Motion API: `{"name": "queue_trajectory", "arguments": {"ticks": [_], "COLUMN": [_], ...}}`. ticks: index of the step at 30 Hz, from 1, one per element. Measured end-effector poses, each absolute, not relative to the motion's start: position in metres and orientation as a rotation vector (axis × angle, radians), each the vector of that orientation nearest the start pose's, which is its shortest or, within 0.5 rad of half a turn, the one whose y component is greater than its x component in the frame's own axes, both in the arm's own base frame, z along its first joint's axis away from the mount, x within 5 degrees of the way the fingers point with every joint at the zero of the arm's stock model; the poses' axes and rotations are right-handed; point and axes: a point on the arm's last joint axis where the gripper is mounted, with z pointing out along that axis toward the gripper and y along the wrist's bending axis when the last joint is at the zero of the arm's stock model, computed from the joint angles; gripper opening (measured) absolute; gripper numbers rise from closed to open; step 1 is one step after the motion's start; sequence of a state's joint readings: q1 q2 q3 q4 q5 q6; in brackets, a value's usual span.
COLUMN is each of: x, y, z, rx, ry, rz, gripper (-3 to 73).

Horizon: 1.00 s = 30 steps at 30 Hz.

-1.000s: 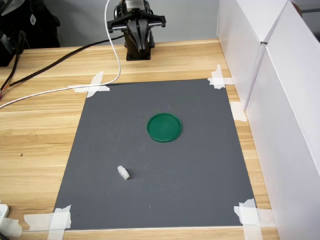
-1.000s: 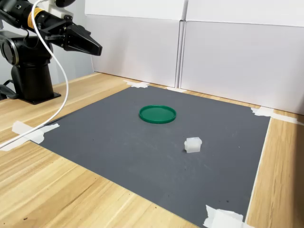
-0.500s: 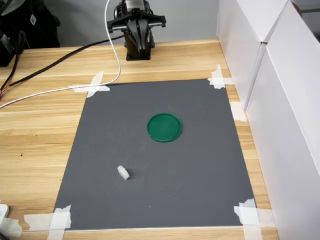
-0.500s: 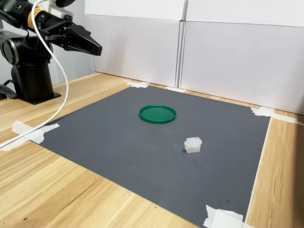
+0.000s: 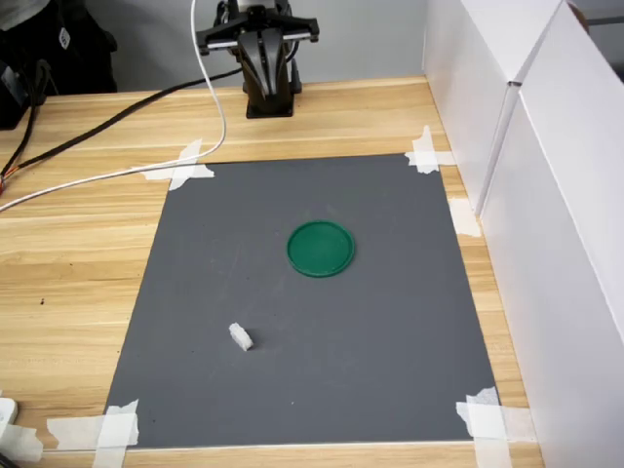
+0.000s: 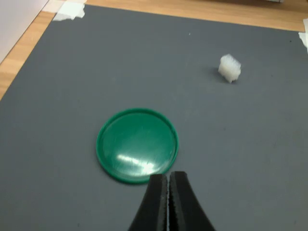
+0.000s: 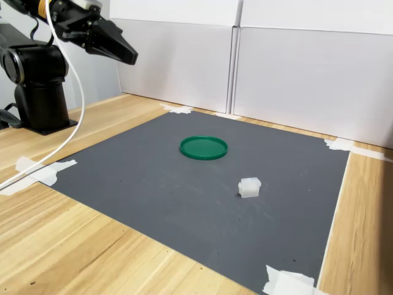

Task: Grasp a white terminal and put it in the green lid.

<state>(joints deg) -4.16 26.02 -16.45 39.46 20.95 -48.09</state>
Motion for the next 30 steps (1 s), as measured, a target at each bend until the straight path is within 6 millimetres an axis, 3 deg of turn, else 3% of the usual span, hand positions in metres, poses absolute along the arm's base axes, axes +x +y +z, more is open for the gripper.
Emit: {"name": "queue_trajectory", "arguments": {"ticks": [10, 23, 30], "x": [0.153, 0.229, 0.285], "y": [0.012, 0.006, 0.002], "z": [0.296, 0.303, 0.314], "rx": [-0.360, -0.616, -0.651], "ry": [2.022, 2.417, 2.465], "rz": [0.056, 0.090, 0.103], "gripper": [-1.7, -1.7, -1.7]}}
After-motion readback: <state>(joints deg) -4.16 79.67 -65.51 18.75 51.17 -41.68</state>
